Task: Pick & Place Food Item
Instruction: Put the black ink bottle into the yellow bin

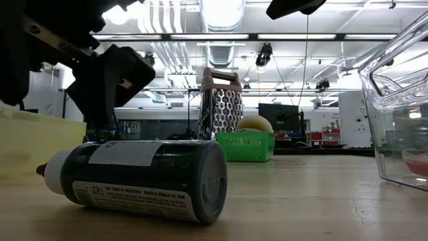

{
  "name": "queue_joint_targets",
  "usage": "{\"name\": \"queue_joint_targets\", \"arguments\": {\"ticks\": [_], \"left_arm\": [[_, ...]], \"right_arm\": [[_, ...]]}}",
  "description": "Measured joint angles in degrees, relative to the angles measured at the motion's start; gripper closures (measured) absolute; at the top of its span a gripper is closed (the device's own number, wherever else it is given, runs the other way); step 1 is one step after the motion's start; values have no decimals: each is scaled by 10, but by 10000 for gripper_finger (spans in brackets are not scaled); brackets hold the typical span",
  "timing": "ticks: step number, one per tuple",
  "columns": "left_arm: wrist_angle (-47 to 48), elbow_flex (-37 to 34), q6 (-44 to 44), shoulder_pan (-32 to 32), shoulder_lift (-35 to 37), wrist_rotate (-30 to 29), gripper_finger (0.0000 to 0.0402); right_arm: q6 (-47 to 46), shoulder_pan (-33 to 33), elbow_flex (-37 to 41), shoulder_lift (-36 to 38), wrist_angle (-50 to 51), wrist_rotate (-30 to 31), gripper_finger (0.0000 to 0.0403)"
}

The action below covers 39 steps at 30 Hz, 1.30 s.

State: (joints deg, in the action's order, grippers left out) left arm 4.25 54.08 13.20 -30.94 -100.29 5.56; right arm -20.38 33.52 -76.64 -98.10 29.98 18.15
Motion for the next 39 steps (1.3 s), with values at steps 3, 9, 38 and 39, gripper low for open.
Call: {"name": "queue_joint_targets", "arguments": {"ticks": [3,9,38,39], "left_arm": [[-9,0,10,-1,-9,0,160],[-45,0,14,-5,-37,-2,160],[-64,3,22,-9,-88,-28,160],[-64,4,21,-9,-89,-28,161]], "right_arm": [[0,0,0,0,2,0,115],[0,0,0,0,3,0,115],[0,0,1,1,3,14,115],[0,0,1,1,2,14,115]]}}
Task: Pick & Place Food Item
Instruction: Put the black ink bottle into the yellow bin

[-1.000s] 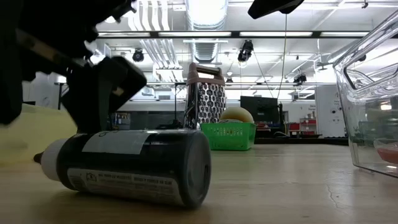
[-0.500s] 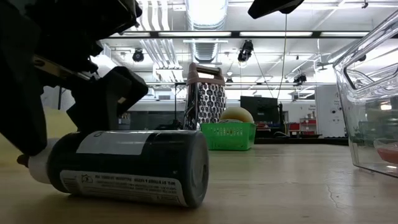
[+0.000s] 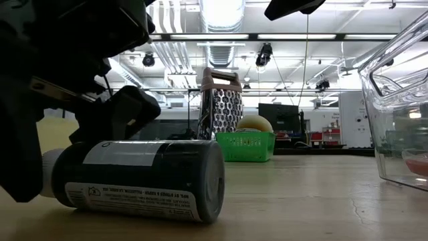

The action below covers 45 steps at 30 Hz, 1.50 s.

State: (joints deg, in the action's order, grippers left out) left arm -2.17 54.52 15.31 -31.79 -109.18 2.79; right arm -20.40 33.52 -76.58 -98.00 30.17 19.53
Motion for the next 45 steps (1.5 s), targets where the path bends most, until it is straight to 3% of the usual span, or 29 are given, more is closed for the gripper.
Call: {"name": "queue_joint_targets", "arguments": {"ticks": [6,13,23,34,45], "left_arm": [[3,4,-1,0,-1,-2,191],[27,12,-1,0,-1,-4,291],[122,36,-4,-3,21,-6,290],[406,131,23,-10,100,-106,290],[767,249,81,-10,114,-159,290]], "right_arm": [[-2,0,0,0,0,0,115],[-2,0,0,0,0,0,115],[-2,0,0,0,0,0,115],[-2,0,2,0,-3,1,115],[-2,0,4,0,-3,1,115]]}}
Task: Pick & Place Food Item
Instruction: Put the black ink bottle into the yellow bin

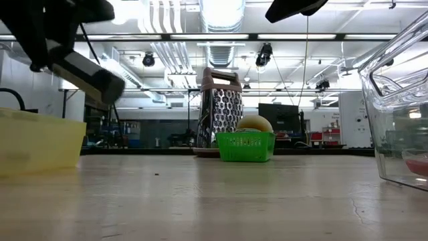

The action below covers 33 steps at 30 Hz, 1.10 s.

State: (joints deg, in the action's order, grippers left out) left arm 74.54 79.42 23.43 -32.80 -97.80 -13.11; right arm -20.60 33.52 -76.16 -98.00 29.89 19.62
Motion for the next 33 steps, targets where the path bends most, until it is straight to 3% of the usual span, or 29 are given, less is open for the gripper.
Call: {"name": "queue_joint_targets", "arguments": {"ticks": [7,15,33], "left_arm": [[157,52,22,8,1,-1,290],[154,25,-26,29,-10,41,290],[154,7,10,32,30,52,290]], "right_arm": [[0,0,1,0,-1,0,115],[2,0,1,0,-2,-1,115],[2,0,3,0,-1,-1,115]]}}
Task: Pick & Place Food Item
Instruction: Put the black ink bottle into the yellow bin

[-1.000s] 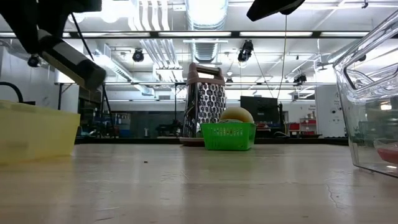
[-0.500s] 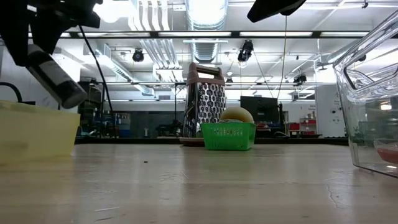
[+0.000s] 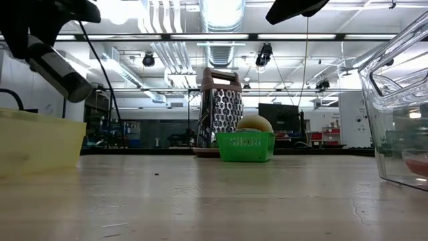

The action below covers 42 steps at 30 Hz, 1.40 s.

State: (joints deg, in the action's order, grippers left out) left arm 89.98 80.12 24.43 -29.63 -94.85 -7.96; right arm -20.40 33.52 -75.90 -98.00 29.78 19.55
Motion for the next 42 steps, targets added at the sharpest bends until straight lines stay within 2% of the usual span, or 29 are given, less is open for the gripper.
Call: {"name": "queue_joint_targets", "arguments": {"ticks": [5,9,14,18,29,42], "left_arm": [[0,-31,28,3,45,7,290],[1,-91,45,10,77,43,290],[1,-168,47,17,84,82,290],[1,-199,29,30,73,91,290],[0,-190,-59,58,4,64,290],[0,-133,-169,72,-84,63,290]], "right_arm": [[0,0,0,0,0,0,115],[0,0,0,0,0,0,115],[5,0,0,0,0,0,115],[9,0,0,0,-1,0,115],[9,-3,0,0,-2,0,115],[13,-3,0,0,-1,0,115]]}}
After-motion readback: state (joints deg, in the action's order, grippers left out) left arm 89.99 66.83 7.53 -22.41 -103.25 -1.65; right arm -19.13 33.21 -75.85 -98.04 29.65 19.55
